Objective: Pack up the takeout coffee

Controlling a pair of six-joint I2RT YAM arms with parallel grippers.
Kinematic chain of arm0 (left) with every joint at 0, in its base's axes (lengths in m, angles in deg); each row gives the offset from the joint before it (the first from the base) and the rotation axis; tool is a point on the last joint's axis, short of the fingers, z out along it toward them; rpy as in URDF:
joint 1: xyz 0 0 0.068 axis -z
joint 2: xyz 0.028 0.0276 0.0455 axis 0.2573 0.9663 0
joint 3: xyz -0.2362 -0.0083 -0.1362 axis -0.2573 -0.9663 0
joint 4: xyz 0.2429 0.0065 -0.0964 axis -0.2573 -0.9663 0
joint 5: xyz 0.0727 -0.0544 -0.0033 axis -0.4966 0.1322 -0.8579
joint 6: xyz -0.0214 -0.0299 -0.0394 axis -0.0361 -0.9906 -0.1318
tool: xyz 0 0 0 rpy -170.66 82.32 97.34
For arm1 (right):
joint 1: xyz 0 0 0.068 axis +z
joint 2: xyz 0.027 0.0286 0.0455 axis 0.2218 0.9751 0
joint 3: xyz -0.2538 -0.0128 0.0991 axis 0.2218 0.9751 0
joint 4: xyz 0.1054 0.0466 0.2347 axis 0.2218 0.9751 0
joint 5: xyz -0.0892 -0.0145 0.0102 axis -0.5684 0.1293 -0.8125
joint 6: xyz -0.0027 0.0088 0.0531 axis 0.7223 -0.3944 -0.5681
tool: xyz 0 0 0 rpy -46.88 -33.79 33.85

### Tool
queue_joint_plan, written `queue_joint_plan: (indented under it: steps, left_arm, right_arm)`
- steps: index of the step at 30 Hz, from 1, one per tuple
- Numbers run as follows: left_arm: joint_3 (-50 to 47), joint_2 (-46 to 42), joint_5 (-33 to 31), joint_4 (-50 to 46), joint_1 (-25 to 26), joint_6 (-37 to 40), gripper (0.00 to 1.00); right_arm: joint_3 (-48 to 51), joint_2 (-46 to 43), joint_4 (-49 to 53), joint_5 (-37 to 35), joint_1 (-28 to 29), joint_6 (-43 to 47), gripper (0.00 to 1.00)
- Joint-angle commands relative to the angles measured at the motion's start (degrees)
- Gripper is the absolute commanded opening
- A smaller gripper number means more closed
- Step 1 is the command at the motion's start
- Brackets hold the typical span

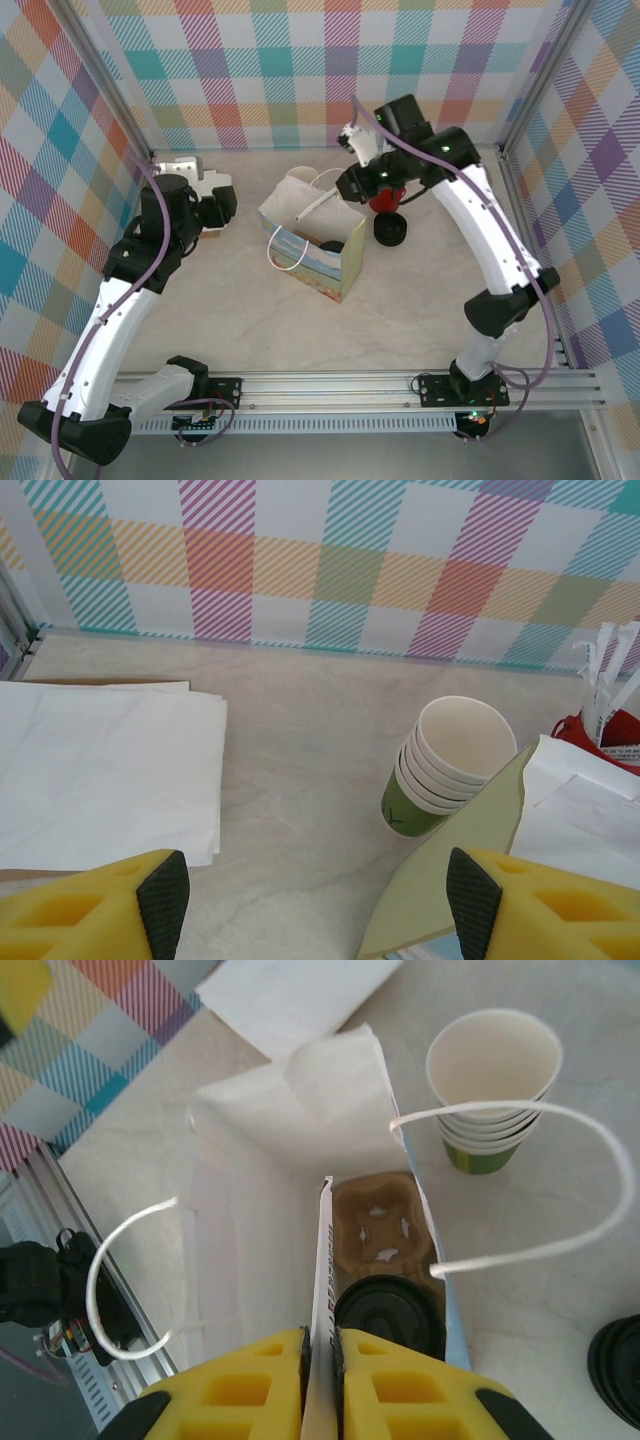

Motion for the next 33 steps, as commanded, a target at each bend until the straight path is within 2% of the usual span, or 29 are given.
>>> queue_joint_plan:
  steps: [1,15,23,28,33]
  left_arm:
    - [0.3,-0.61,-0.89,0.58,-0.75,-0.6,0.71]
    - [0.46,0.15,-1.49,0.25,-0.75,-0.12,0.72]
    - [0.65,0.93,-1.26,0.37,-0.84,0.46,0.74]
    - [0.87,2.48,-1.31,0.29,-1.86,0.55,0.77]
    - [1.61,4.28,2.4,-0.21,-4.67,-0.97,0.78]
  right_arm:
    - [-2.57,3.05,-0.42,-0.11,1.82,1.22,0.16]
    - [-7.1,15.22,0.96,-0.58,6.8,1.21,0.19]
    - [-9.81,14.36,2.25,-2.02,6.78,1.22,0.39]
    - [-11.73,10.72,2.73,-6.78,6.78,1.22,0.47]
    - [-9.7,5.2,1.91,-11.2,6.27,1.22,0.58]
